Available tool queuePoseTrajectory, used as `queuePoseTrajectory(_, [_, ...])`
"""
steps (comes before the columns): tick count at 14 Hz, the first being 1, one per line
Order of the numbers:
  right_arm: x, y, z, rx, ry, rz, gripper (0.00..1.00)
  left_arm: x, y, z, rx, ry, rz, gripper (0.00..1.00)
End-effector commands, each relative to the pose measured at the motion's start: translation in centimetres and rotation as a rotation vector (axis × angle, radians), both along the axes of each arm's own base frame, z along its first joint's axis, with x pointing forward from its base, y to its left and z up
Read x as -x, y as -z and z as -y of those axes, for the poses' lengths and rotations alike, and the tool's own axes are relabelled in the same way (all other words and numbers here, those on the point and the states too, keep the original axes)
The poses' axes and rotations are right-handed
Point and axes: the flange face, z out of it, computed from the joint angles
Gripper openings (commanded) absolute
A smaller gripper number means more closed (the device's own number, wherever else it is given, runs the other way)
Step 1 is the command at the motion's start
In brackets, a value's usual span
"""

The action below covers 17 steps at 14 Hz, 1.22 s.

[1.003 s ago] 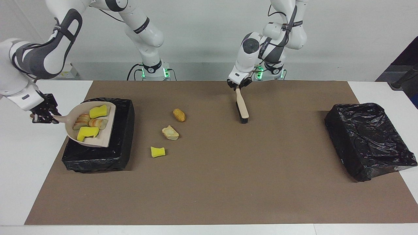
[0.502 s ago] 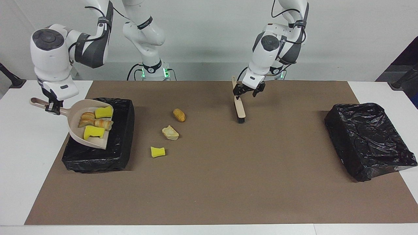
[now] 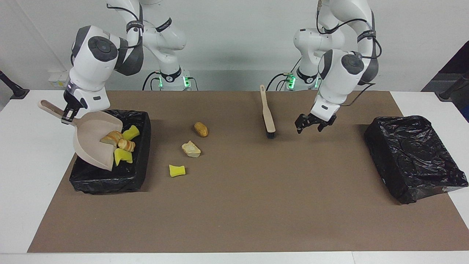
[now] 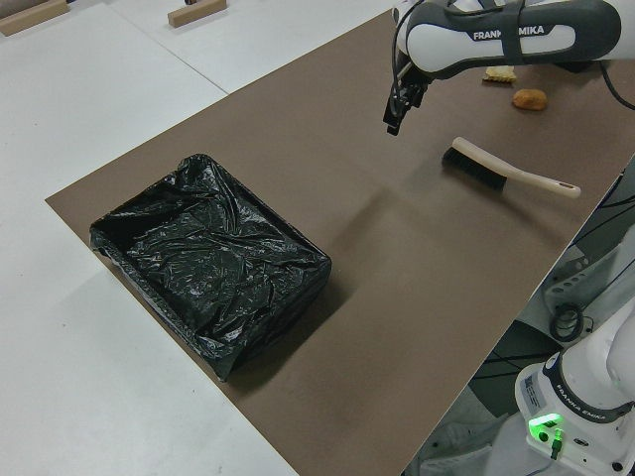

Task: Sweep and dump trash in bin
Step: 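Carry the dustpan to the bin and tip it with the right gripper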

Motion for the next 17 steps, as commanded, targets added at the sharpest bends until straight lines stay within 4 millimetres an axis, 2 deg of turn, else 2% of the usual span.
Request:
queuePoseTrajectory(1, [0.5,-3.8,0.5,0.046,0.007,-0.002,0.0,-2.7,-3.1,-2.4,-0.05,0.078,-0.012,1.0])
queuePoseTrajectory(4, [1.4,-7.1,0.7,0.058,-0.019,0.0,0.0,-2.9,-7.4,-6.4,-0.058,0.125,-0.037,1.0])
queuePoseTrajectory(6, [1.5,-9.1,0.9,0.058,-0.002,0.025,0.0,-2.5,-10.4,-7.6,-0.071,0.162,-0.048,1.0])
queuePoseTrajectory(8, [1.2,-9.3,0.0,0.017,0.016,0.054,0.0,-2.7,-12.6,-8.7,-0.08,0.152,-0.039,1.0])
queuePoseTrajectory(10, [1.0,-9.0,-1.4,-0.122,0.127,0.16,0.0,-2.7,-13.4,-8.9,-0.081,0.145,-0.049,1.0])
queuePoseTrajectory(11, [1.0,-8.5,-2.3,-0.19,0.173,0.188,0.0,-2.6,-13.3,-8.8,-0.083,0.151,-0.048,1.0])
queuePoseTrajectory(13, [0.9,-8.1,-5.3,-0.292,0.286,0.262,0.0,-2.3,-12.6,-8.7,-0.082,0.156,-0.053,1.0])
queuePoseTrajectory(17, [0.3,-7.8,-12.1,-0.49,0.579,0.422,0.0,-2.5,-13.5,-8.7,-0.083,0.154,-0.021,1.0])
